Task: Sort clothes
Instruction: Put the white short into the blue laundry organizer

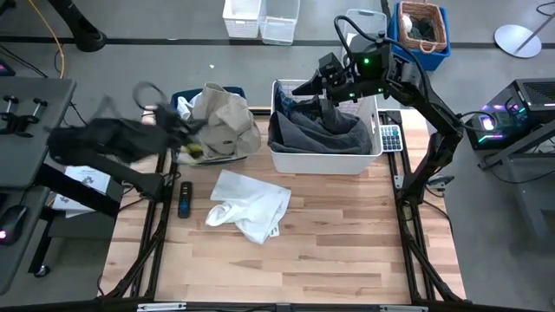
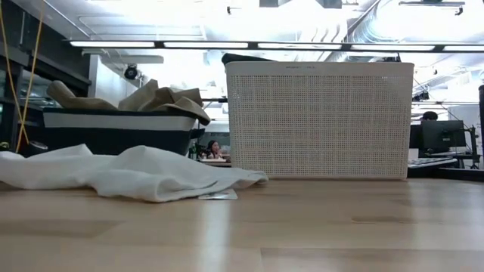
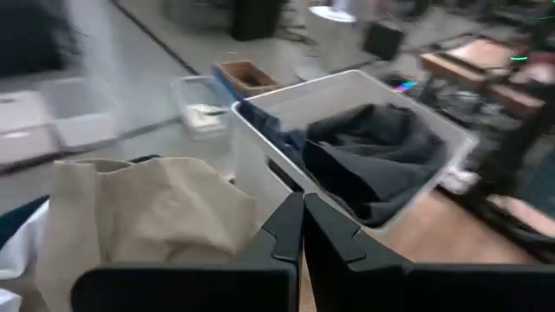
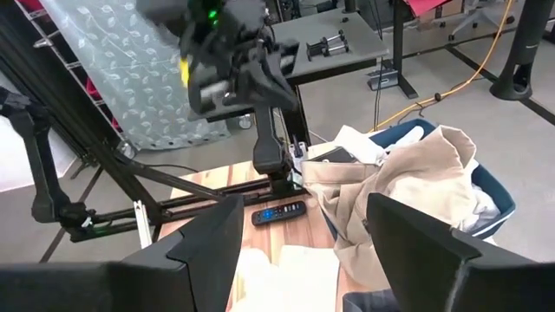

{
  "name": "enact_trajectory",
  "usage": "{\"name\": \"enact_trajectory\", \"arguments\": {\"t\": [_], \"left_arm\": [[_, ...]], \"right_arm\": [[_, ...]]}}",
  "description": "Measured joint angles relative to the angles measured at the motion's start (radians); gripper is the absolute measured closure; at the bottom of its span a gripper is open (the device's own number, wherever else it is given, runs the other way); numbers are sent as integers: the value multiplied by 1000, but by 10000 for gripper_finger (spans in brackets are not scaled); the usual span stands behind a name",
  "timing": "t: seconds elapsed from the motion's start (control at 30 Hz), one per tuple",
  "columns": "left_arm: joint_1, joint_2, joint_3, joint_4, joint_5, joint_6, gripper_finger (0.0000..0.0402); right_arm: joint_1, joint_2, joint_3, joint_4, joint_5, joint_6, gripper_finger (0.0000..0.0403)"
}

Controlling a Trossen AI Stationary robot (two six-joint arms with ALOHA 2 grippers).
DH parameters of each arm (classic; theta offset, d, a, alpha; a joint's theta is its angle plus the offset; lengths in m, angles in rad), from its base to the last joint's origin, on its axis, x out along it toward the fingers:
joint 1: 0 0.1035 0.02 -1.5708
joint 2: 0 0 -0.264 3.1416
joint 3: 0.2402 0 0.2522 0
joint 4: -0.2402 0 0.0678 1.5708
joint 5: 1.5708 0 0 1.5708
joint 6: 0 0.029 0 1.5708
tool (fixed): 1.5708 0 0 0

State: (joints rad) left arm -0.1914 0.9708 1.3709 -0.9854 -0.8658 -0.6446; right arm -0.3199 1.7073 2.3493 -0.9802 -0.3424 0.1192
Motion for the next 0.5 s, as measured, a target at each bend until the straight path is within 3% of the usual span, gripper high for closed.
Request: {"name": "enact_trajectory", "arguments": {"t": [0.1, 0.23, 0.4, 0.5], "left_arm": [[70, -42, -4, -43, 190, 66, 400], [60, 22, -112, -59, 356, 81, 381], [-5, 200, -326, 132, 593, 171, 317], [-51, 338, -380, 263, 693, 215, 267]], "right_arm": [[0, 0, 0, -7, 0, 0, 162], [0, 0, -1, -13, 1, 3, 162], [0, 2, -10, -30, 45, 11, 162], [0, 1, -10, -48, 66, 11, 162]]}}
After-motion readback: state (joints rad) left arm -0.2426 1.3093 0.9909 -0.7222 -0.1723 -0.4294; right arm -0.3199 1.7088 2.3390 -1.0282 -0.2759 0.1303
